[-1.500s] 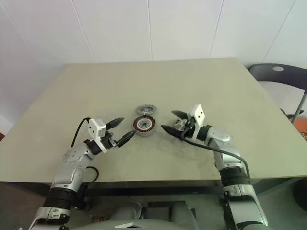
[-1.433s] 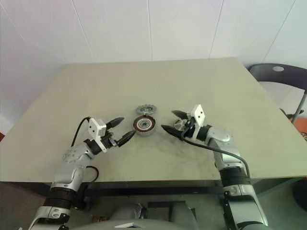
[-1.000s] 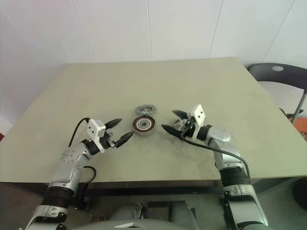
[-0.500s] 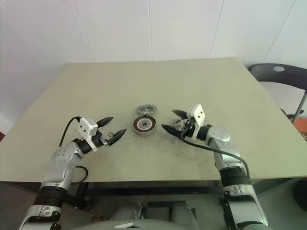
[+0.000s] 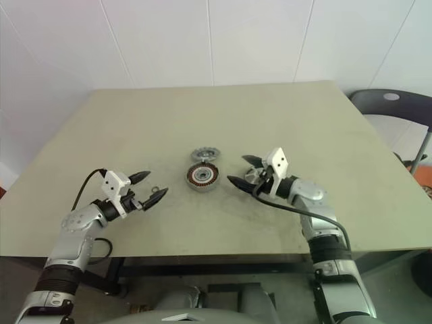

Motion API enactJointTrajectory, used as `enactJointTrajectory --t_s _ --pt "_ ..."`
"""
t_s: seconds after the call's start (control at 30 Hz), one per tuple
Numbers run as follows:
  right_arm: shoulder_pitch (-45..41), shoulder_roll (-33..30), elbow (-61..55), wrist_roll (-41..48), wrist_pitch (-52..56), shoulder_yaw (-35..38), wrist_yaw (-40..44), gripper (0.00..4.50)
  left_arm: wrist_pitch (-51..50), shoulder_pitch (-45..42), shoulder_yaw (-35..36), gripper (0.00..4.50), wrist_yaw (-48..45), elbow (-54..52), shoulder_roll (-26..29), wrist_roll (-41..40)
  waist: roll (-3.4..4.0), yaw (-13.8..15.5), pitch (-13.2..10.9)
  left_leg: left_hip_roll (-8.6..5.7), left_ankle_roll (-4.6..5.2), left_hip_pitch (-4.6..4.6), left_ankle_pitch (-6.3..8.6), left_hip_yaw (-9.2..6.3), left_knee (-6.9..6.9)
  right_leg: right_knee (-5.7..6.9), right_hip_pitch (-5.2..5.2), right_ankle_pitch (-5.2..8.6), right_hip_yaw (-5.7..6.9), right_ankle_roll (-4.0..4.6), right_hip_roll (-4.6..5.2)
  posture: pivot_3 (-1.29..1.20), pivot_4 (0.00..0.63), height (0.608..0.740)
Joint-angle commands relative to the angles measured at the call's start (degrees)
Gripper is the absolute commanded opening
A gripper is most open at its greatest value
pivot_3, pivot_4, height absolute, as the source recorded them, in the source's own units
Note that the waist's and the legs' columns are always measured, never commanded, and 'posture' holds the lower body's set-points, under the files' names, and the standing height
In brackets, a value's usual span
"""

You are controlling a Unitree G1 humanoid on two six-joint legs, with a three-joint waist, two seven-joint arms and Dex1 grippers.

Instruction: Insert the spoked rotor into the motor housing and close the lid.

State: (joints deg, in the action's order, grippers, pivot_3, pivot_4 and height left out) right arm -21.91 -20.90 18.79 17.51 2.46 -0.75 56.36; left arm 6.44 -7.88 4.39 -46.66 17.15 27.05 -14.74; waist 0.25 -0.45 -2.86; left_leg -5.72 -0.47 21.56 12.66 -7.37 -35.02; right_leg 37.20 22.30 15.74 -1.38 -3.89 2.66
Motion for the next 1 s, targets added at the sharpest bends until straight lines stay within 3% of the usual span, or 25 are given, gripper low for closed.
enactJointTrajectory --t_s 0.03,0.33,1.0 --pt "-1.86 0.63 -0.55 0.03 -1.47 0.17 -0.35 4.49 -1.3 -1.28 0.76 4.5 1.07 0.37 1.25 0.99 0.0 0.01 0.0 0.0 0.0 0.0 0.0 0.0 0.0 0.0 0.0 0.0 0.0 0.0 0.0 0.0 0.0 0.74" --pt "-0.44 -0.27 -4.37 2.41 1.78 0.13 2.25 4.49 -4.06 -2.37 -1.15 4.5 0.47 0.75 0.18 1.35 0.01 0.08 -0.01 0.0 -0.01 0.01 0.01 -0.01 0.01 -0.01 0.01 0.0 0.0 0.0 0.0 0.0 0.0 0.74" --pt "0.8 -5.66 -9.92 -2.34 1.85 -4.53 5.11 4.49 -1.94 -4.6 -2.65 4.5 1.56 3.53 -0.91 3.88 0.01 1.33 -0.01 0.0 -0.05 0.04 0.03 -0.01 0.02 -0.05 0.02 0.0 0.02 -0.02 0.02 0.0 0.0 0.74"
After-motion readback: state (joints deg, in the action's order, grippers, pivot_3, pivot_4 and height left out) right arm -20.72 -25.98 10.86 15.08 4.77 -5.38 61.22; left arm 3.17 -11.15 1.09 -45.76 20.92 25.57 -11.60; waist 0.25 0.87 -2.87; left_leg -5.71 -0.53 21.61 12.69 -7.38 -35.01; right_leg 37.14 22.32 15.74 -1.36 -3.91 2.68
